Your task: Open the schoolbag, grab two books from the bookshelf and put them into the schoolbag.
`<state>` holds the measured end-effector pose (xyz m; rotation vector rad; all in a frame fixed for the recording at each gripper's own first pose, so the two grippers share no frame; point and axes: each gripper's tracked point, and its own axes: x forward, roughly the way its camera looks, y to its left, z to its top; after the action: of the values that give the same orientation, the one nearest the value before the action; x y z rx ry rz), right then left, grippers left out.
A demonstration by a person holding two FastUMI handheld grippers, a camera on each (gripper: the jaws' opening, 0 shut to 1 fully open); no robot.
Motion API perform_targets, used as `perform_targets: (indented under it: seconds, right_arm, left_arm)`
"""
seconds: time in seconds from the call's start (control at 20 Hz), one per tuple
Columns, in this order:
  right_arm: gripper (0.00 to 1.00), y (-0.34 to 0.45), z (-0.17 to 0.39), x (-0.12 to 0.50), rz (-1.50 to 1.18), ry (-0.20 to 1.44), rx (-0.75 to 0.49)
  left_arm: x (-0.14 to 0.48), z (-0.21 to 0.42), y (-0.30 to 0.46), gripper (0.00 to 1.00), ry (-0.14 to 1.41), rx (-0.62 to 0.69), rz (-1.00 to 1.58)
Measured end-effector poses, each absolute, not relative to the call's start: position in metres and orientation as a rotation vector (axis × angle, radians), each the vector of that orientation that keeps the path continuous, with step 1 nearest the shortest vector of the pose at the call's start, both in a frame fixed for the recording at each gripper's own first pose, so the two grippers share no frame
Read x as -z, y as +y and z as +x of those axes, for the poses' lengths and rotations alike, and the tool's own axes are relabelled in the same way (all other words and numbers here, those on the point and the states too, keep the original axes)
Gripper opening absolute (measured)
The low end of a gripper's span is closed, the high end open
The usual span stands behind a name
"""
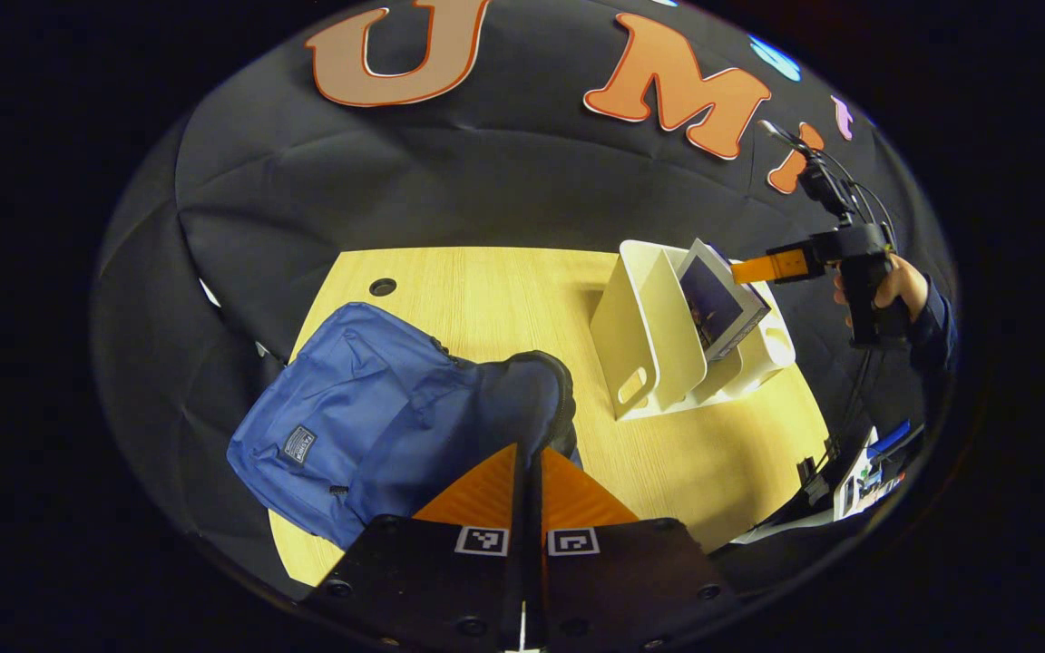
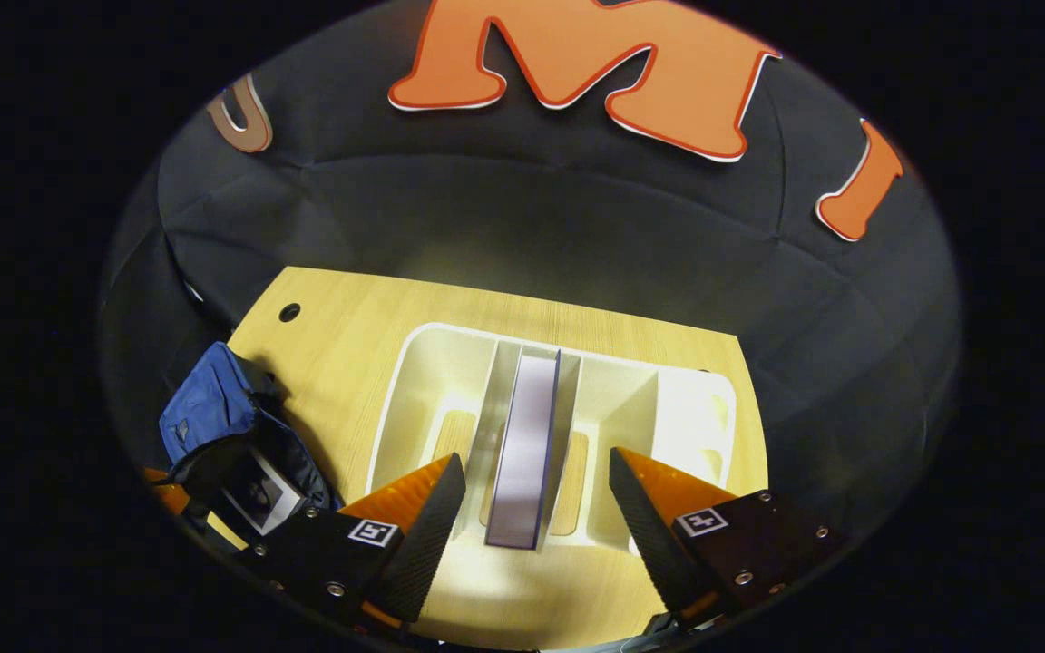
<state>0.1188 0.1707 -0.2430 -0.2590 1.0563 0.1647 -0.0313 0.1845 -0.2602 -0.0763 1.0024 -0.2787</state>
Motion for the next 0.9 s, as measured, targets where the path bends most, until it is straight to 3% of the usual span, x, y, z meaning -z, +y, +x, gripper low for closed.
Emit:
perform_targets:
  seconds: [0.3,0.35,0.4,0.45,0.55,0.7,0.75,0.8,0.9]
  right_arm:
    - [0.81,0.171,0.133,0.274,-0.245,1.165,-0.179]
    - [0.73,0.171,0.134,0.278,-0.255,1.172,-0.173]
    - [0.58,0.171,0.135,0.28,-0.262,1.18,-0.174]
    - [0.59,0.172,0.133,0.282,-0.261,1.198,-0.177]
    - [0.45,0.176,0.129,0.287,-0.239,1.234,-0.18]
    - [0.37,0.177,0.121,0.286,-0.215,1.291,-0.18]
    - [0.27,0.178,0.123,0.286,-0.196,1.298,-0.175]
    - [0.34,0.178,0.121,0.285,-0.182,1.308,-0.171]
    - [0.3,0.176,0.122,0.278,-0.155,1.312,-0.173]
  left_arm:
    - [0.264,-0.032,0.185,0.02,1.013,0.272,-0.091]
    - [0.265,-0.033,0.185,0.02,1.014,0.271,-0.094]
    - [0.266,-0.033,0.185,0.02,1.015,0.269,-0.098]
    - [0.266,-0.033,0.185,0.02,1.017,0.267,-0.101]
    - [0.268,-0.034,0.187,0.02,1.017,0.264,-0.109]
    - [0.269,-0.035,0.186,0.02,1.019,0.264,-0.116]
    - [0.27,-0.035,0.186,0.02,1.02,0.265,-0.118]
    - [0.27,-0.035,0.185,0.02,1.019,0.265,-0.12]
    - [0.27,-0.035,0.184,0.02,1.018,0.267,-0.124]
